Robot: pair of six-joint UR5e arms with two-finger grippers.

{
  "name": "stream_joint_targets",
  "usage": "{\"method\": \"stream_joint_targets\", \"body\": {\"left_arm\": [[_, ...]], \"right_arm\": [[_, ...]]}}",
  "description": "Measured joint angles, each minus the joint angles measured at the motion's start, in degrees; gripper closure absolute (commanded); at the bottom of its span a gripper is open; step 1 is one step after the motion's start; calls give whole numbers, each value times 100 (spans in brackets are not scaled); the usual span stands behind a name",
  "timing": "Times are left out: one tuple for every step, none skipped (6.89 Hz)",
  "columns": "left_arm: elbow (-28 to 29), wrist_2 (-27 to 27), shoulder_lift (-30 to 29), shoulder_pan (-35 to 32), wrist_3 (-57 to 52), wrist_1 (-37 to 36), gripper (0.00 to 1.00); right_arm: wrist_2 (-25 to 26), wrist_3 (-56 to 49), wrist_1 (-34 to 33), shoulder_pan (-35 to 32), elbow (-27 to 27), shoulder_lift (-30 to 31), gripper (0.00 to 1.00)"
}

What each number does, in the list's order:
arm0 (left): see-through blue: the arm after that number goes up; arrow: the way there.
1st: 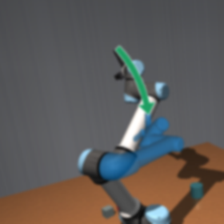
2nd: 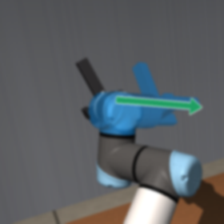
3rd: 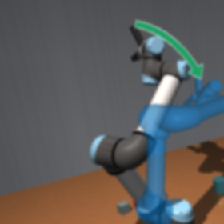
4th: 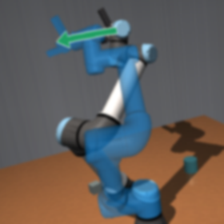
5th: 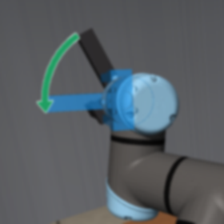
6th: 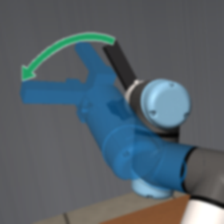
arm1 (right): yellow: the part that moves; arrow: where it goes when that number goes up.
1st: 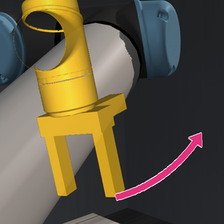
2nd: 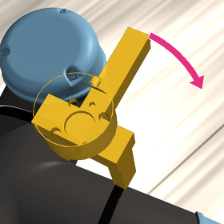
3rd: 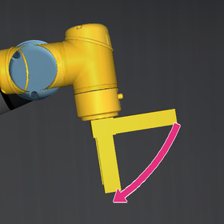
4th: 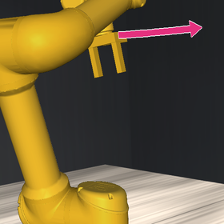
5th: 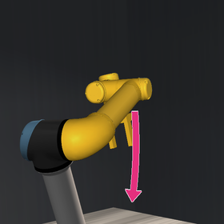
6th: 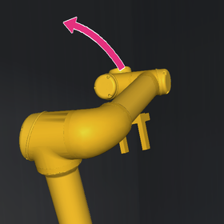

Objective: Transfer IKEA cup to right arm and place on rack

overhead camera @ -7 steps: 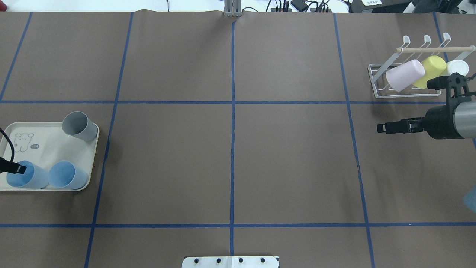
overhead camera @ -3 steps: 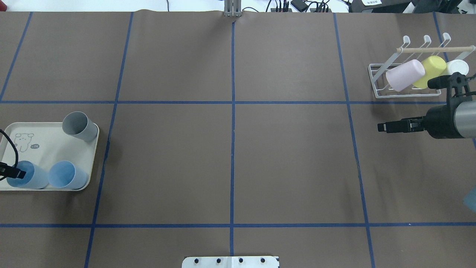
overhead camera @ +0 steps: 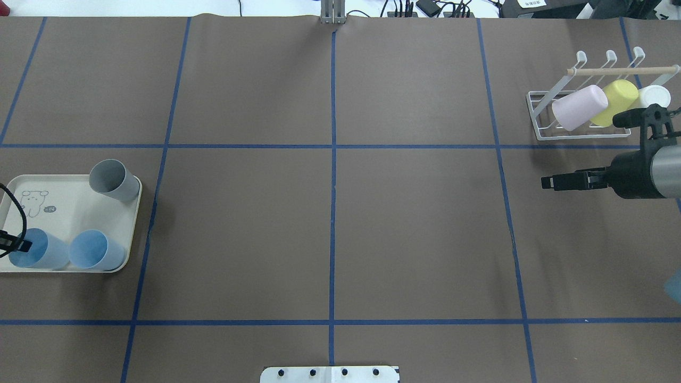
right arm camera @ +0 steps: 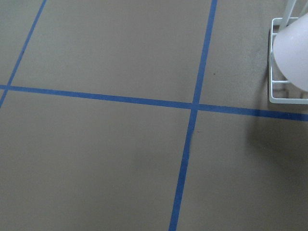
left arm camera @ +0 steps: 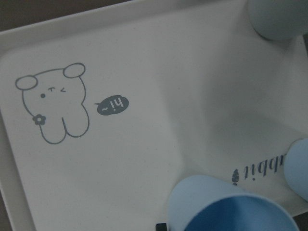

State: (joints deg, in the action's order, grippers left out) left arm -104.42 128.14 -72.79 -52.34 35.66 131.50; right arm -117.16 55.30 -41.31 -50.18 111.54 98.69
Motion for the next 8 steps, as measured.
{"method": "stream_joint_targets", "body": {"left_arm": [[-241, 6, 83, -162, -3, -22, 100], [-488, -9, 138, -601, -21, -44, 100], [-643, -19, 117, -1105, -32, -66, 100], [-731, -15, -68, -1484, 3, -159, 100], [-770, 1, -460, -1682, 387, -294, 100], [-769, 19, -1035, -1732, 1280, -358, 100], [-752, 32, -1683, -1597, 2297, -364, 100], [-727, 24, -2266, -1296, 3181, -357, 100]], "right_arm": [[0, 4, 0, 1, 0, 5, 0], [0, 6, 0, 3, 0, 8, 0], [6, 11, 2, 3, 0, 2, 0], [39, 99, 11, 13, 10, -41, 0], [75, 400, 22, 17, 35, -161, 0], [87, 884, 30, 20, 75, -370, 0], [86, 1364, 33, 23, 127, -593, 0], [83, 1823, 35, 28, 173, -825, 0]]}}
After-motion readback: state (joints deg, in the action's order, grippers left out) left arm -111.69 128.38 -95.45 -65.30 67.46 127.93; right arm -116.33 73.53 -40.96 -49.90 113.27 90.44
